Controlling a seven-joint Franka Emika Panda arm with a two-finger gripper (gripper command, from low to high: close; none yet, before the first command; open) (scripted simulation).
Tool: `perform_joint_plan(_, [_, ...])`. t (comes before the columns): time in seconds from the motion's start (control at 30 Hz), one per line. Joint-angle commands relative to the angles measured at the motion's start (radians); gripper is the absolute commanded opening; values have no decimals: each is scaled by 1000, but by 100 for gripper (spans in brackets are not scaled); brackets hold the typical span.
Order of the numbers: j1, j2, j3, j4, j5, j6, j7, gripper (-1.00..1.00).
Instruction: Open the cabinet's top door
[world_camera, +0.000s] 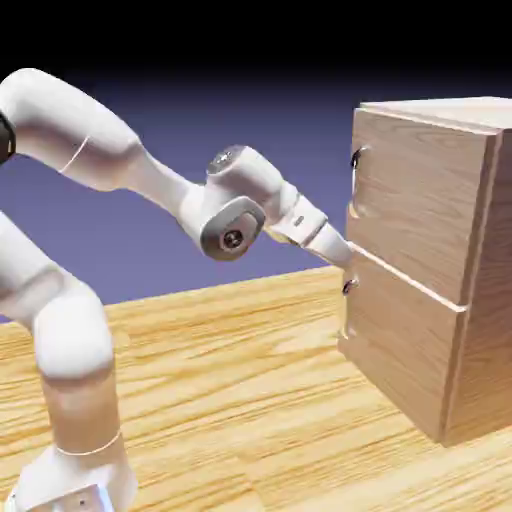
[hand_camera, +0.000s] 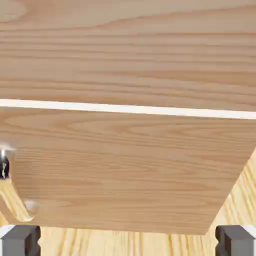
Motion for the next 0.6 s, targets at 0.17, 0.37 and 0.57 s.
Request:
perform_joint_plan(0.17, [-107,-56,121,56,261,-10,128,0])
perform_joint_plan(0.37, [-214,-112,241,111,522,-20,256,0])
perform_joint_plan(0.57, [-321,-168,362,167,783,-30,384,0])
